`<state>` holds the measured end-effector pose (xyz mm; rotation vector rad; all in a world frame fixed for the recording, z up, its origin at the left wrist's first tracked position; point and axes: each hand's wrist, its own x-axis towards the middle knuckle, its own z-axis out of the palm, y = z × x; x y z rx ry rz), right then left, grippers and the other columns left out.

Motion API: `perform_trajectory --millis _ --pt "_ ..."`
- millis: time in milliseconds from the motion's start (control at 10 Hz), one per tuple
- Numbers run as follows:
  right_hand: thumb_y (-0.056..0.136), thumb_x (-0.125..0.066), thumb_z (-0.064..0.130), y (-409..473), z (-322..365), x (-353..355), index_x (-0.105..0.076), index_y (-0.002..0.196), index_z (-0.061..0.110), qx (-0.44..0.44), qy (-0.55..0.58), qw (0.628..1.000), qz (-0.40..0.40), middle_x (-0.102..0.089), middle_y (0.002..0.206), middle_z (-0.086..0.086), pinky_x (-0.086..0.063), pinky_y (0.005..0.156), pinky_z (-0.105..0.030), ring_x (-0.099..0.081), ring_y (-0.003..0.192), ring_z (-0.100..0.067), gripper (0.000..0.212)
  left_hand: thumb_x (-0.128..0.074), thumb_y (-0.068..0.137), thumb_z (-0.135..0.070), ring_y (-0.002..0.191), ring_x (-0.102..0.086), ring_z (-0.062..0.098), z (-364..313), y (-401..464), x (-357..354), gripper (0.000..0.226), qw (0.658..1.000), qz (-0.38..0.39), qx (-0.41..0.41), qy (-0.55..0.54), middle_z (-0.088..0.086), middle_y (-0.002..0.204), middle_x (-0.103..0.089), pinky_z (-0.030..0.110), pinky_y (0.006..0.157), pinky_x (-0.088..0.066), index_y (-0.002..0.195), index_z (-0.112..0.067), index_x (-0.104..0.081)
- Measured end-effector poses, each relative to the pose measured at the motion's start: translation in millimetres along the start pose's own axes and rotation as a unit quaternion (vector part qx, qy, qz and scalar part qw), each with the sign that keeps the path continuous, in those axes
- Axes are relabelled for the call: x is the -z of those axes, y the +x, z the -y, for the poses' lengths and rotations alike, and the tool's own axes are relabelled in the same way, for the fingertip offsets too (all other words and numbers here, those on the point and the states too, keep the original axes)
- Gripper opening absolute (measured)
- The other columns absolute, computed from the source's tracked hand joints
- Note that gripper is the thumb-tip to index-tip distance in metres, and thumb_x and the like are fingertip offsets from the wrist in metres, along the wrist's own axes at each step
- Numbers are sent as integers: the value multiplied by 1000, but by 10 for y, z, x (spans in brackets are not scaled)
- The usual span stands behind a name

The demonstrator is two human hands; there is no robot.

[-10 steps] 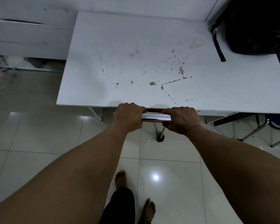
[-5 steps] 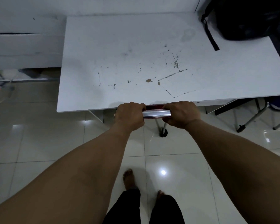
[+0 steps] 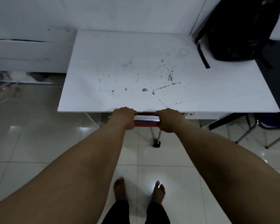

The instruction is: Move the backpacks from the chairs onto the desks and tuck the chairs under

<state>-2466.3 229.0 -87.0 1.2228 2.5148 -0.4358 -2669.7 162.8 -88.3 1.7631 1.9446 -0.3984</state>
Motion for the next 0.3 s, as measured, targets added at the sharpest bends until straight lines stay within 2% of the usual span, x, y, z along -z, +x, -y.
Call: perform_trajectory --millis 100,200,300 --pt "85 -59 23 -20 44 168 -62 114 25 -3 20 997 77 -66 102 -3 -51 74 -34 -63 89 -23 30 -66 83 -33 102 -60 21 -13 -69 128 43 999 36 8 16 0 114 -63 32 75 -46 124 -26 -57" --pt "81 -64 26 -69 127 428 -65 109 20 -16 -17 992 125 -67 99 -4 -53 73 -32 -64 86 -22 29 -68 82 -37 108 -60 24 -30 -223 373 46 998 54 34 9 4 121 -62 33 81 -49 124 -20 -60" --pt "77 -73 39 -57 162 726 -67 111 20 -43 -40 991 124 -67 108 -2 -51 75 -32 -65 96 -23 39 -63 88 -37 122 -54 26 -5 -320 684 48 996 43 74 -41 5 136 -55 39 99 -47 132 -18 -56"
